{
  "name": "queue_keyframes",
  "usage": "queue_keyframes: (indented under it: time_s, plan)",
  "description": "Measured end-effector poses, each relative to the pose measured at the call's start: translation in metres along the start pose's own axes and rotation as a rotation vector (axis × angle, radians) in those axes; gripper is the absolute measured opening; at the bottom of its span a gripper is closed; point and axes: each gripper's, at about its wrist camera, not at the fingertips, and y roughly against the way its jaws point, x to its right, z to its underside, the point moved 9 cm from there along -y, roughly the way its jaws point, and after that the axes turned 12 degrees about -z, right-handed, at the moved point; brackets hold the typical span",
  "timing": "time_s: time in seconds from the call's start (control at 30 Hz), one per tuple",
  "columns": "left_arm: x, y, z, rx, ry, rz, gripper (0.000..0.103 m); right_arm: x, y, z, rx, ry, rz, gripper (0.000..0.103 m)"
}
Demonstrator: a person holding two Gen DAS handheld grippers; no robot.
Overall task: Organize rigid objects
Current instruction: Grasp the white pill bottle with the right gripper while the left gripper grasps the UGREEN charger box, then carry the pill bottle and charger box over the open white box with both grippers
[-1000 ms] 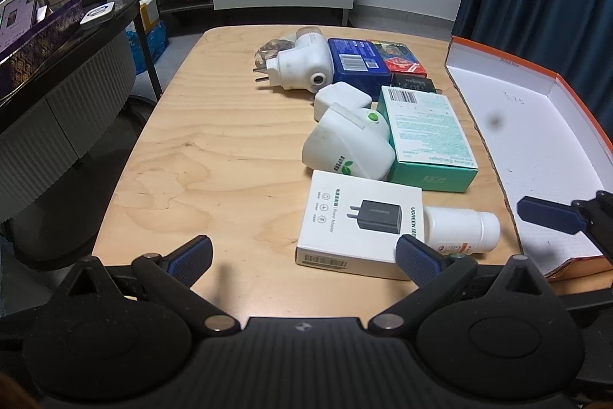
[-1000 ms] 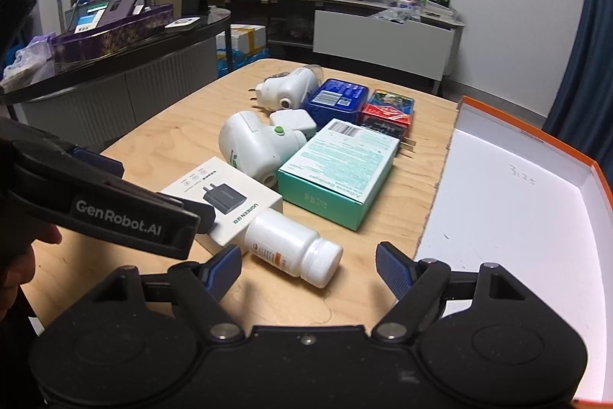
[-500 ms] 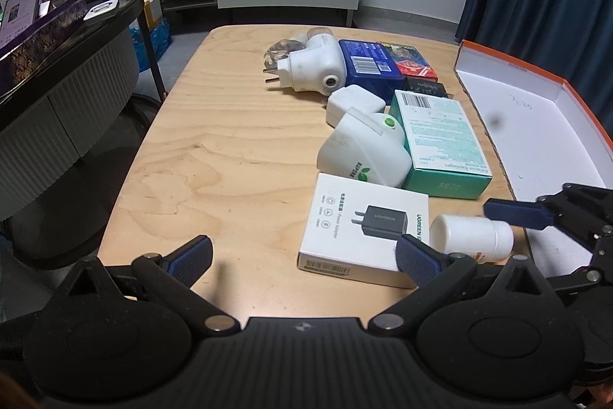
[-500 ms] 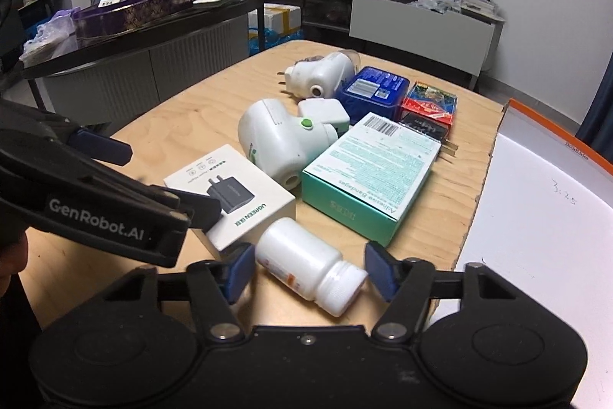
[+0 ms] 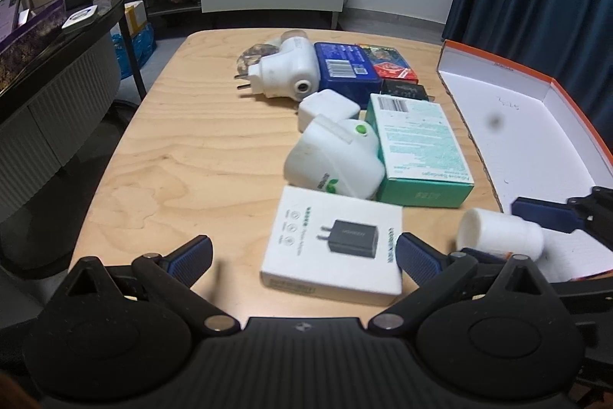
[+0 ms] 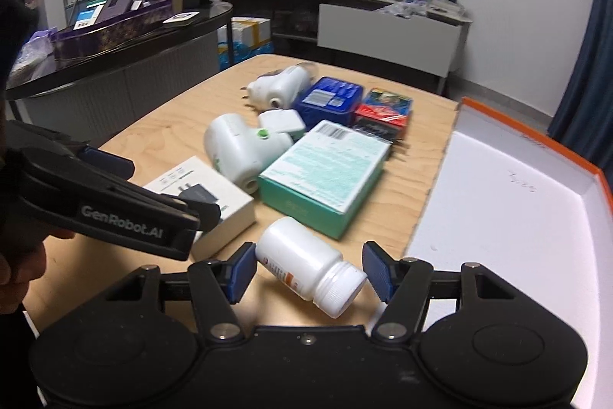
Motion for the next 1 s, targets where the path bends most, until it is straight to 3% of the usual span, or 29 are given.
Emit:
queue_keyframes:
  time_s: [0.23, 0.33, 0.47, 1.0]
  plan:
    - [0.012, -0.008, 0.003, -0.004, -0.044, -0.022, 0.103, 0.006, 0.013, -0.002, 0.030, -0.027, 0.020, 0.074]
    - [0.011, -0.016, 0.005, -0.028, -0.042, -0.028, 0.092, 0.007, 0.015, -0.002, 0.034, -0.035, 0.023, 0.074]
    - [0.010, -0.012, 0.002, -0.001, -0.053, -0.034, 0.079, 0.008, 0.018, -0.002, 0.041, -0.041, 0.026, 0.074]
    - [0.019, 0.028, -0.023, 0.099, -0.020, -0.021, 0.079, 0.018, 0.036, -0.007, 0.083, -0.089, 0.061, 0.074]
